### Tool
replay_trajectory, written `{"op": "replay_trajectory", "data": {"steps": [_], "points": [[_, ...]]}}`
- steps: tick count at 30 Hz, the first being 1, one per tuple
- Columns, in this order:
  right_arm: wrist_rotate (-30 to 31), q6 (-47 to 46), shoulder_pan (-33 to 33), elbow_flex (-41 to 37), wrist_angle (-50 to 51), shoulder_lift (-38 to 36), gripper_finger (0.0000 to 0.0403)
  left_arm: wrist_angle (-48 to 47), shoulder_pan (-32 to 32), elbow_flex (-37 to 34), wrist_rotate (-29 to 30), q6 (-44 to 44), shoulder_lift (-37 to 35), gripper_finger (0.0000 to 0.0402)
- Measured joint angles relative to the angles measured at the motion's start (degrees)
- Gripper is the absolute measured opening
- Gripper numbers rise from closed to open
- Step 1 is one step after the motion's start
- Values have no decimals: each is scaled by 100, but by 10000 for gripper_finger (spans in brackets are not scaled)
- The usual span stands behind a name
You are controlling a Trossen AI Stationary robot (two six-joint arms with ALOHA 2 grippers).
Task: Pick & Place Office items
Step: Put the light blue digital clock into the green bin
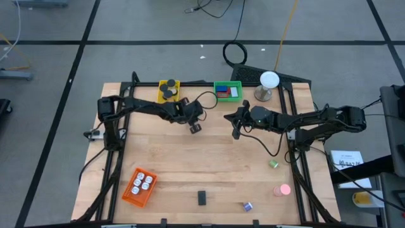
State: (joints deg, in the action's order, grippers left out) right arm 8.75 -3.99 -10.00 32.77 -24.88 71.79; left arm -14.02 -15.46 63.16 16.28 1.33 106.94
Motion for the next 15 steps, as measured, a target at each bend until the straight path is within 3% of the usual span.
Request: {"op": "replay_trajectory", "data": {"steps": [3,6,15], "points": [[0,-2,0,0,-9,0,0,40,86,0,569,226,0,62],[0,-27,2,0,-9,0,0,76,-1,0,690,381,-2,89],[0,-28,2,0,-11,0,0,488,-800,1,-291,854,26,220]]}}
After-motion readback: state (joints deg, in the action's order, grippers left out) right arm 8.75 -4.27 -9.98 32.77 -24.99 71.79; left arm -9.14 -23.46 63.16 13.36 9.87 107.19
